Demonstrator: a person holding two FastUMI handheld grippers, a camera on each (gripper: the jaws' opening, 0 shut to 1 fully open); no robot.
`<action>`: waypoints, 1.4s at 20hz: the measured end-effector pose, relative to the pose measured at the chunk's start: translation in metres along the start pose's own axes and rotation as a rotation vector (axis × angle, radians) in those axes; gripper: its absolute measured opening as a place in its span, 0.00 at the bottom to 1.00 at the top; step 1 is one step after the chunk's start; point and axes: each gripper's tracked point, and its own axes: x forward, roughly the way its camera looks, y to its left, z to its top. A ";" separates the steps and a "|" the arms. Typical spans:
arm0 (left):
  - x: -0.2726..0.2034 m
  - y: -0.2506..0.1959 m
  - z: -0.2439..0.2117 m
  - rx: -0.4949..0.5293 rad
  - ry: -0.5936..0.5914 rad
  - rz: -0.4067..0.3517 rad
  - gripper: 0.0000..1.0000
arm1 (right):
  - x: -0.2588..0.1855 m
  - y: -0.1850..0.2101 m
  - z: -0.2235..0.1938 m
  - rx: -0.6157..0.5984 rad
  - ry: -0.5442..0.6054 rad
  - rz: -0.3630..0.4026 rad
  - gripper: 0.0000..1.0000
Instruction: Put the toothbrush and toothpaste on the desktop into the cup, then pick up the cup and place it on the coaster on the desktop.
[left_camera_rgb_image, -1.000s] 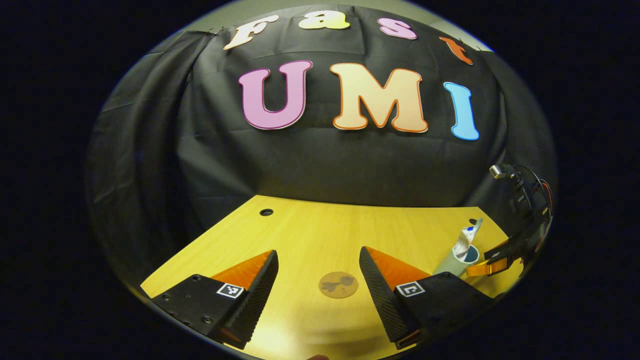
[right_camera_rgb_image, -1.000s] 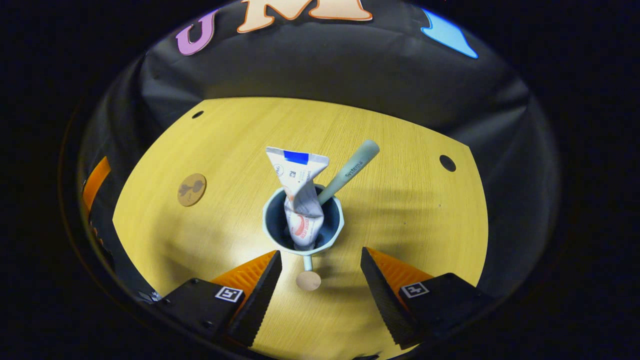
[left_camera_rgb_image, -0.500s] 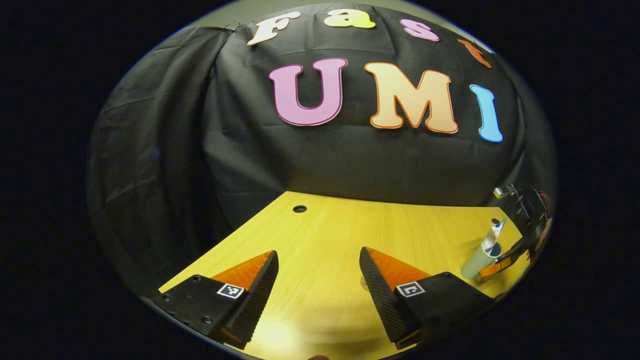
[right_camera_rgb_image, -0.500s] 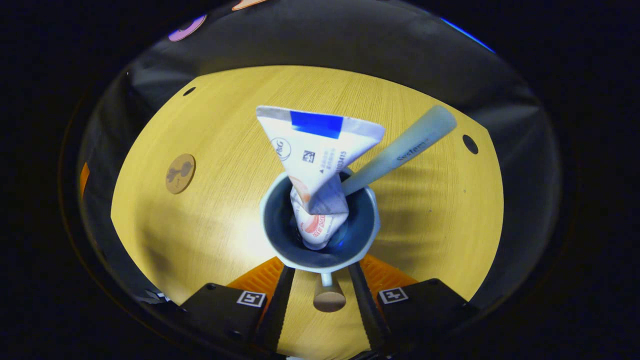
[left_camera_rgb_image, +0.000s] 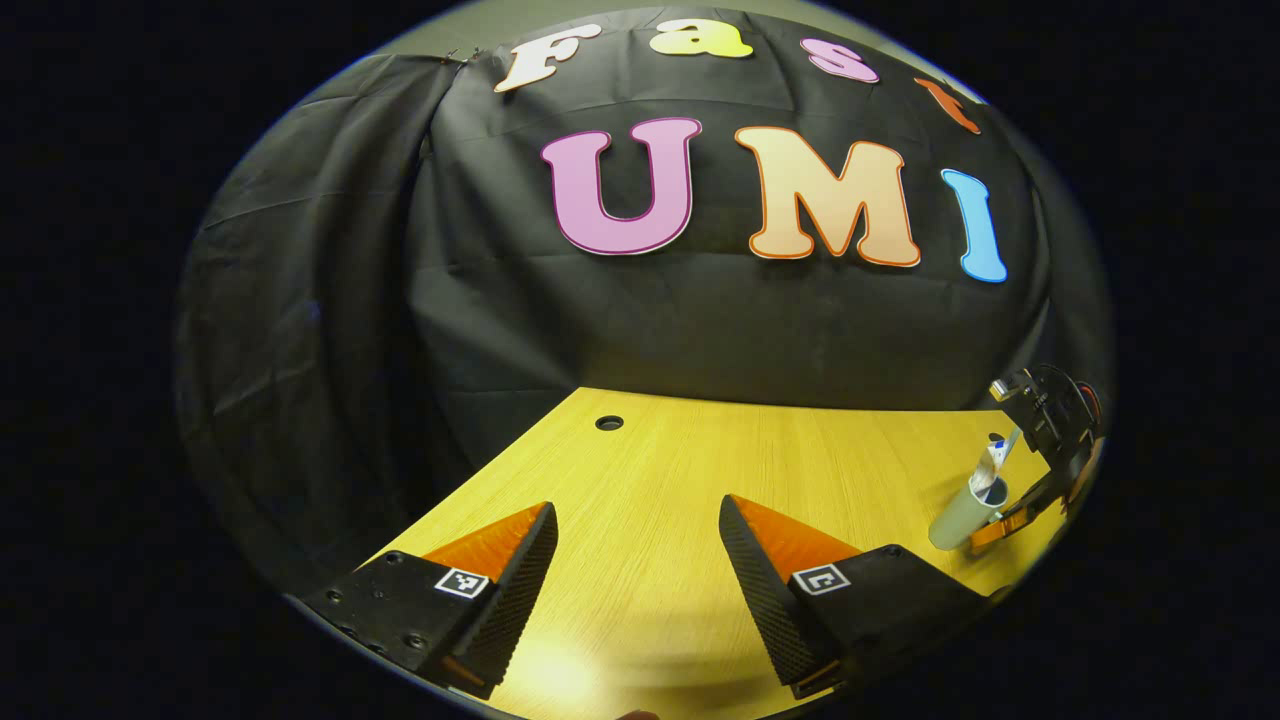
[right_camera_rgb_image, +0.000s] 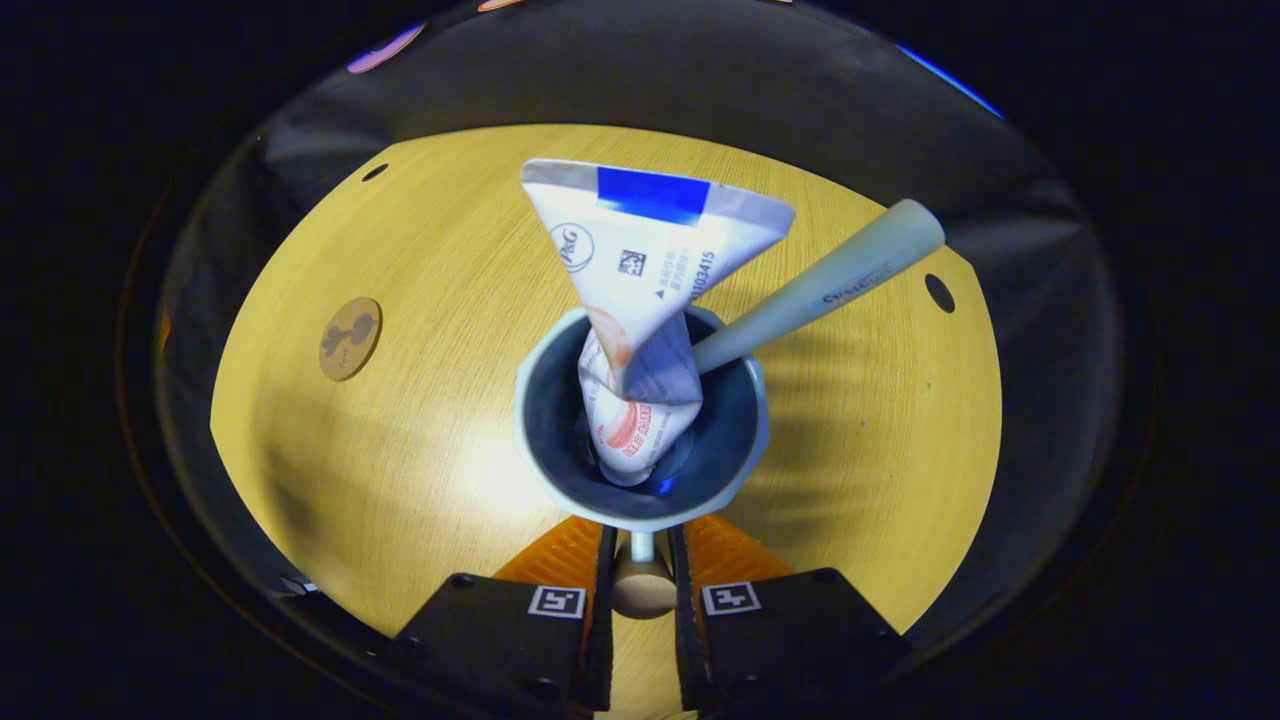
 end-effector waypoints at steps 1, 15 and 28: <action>0.002 -0.001 0.000 0.000 0.002 -0.007 0.94 | 0.002 0.004 -0.001 0.009 -0.008 0.009 0.25; 0.046 0.015 -0.006 0.014 0.035 -0.078 0.93 | -0.006 0.021 0.021 -0.020 -0.088 0.121 0.28; 0.075 0.055 -0.025 -0.039 0.076 -0.101 0.94 | -0.007 0.024 0.024 -0.138 -0.048 0.155 0.28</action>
